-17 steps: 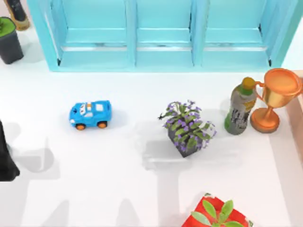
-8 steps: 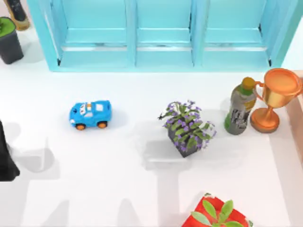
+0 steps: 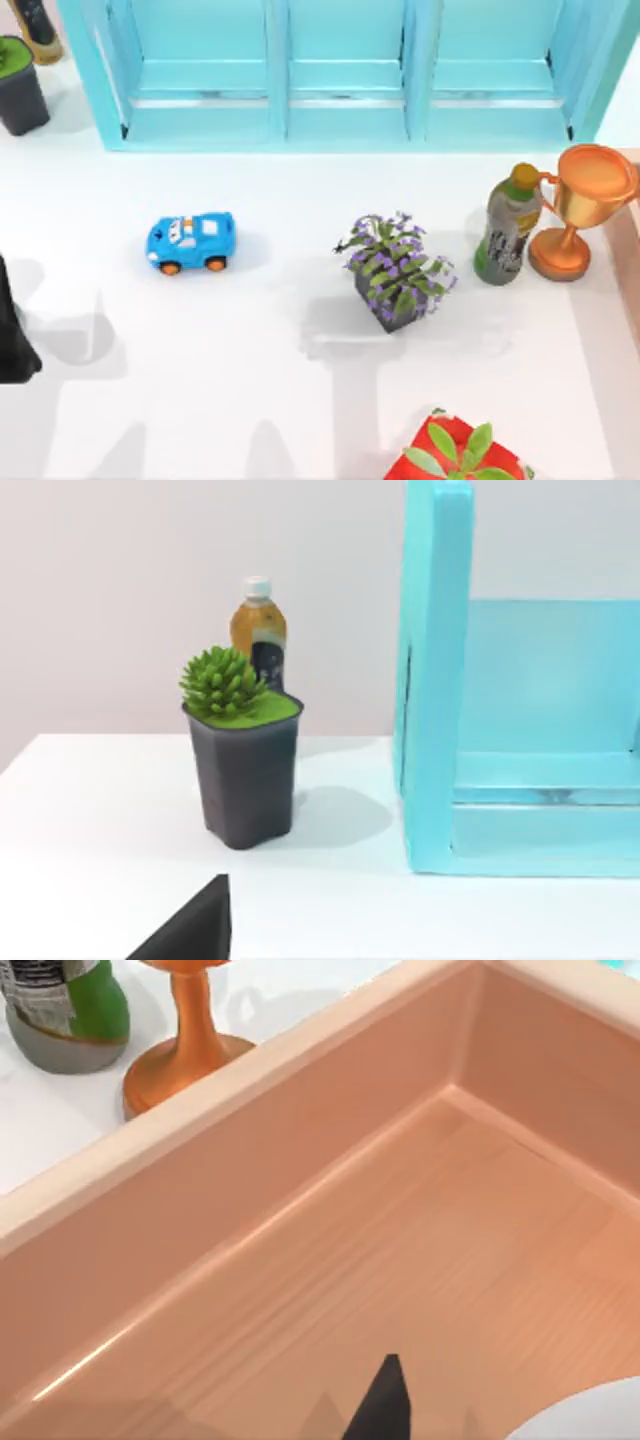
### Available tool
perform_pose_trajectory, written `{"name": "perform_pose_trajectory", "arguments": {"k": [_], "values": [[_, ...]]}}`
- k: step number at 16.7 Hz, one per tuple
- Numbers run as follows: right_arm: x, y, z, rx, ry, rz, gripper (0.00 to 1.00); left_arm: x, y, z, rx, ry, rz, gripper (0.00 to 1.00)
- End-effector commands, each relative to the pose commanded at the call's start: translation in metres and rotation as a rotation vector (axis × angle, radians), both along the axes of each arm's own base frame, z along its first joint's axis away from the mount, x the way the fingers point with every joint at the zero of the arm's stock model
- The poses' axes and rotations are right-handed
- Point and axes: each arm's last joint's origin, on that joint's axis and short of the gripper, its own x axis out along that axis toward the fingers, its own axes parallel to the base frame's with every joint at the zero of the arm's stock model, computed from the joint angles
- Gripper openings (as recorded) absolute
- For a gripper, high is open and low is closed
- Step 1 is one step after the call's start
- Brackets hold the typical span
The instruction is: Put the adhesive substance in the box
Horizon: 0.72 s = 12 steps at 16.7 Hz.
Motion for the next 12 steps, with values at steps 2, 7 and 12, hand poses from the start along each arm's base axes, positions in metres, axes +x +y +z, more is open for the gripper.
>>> {"name": "perform_pose_trajectory", "arguments": {"k": [2,7,12], "values": [[0.0000,0.0000,0.0000,0.000,0.000,0.000,0.00,0.0000,0.0000,0.0000,0.000,0.000,0.000,1.00],[0.0000,0.0000,0.0000,0.000,0.000,0.000,0.30,0.0000,0.0000,0.0000,0.000,0.000,0.000,1.00],[0.0000,0.0000,0.0000,0.000,0.000,0.000,0.68,0.0000,0.0000,0.0000,0.000,0.000,0.000,1.00]]}}
